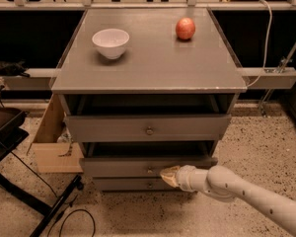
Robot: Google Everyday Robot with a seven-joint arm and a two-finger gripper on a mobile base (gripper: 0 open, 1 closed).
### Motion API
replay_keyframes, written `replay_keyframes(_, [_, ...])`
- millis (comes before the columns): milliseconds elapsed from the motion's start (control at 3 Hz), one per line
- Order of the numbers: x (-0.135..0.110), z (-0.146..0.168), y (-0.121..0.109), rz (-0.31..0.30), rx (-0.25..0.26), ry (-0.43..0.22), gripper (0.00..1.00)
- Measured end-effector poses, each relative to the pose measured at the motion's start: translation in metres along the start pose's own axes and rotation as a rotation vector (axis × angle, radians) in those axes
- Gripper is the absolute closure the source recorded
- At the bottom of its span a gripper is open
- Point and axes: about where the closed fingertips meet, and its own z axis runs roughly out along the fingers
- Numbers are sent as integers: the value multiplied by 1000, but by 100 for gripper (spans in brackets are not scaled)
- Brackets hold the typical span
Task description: Close middle drawer
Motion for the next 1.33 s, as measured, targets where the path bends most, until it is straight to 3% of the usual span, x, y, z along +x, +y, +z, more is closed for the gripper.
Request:
replay_keyframes(333, [0,0,0,0,0,0,12])
replay_keyframes(667, [0,0,0,0,0,0,0])
replay_keyframes(1000, [0,0,0,0,0,0,0])
replay_keyframes(1333, [0,0,0,0,0,0,19])
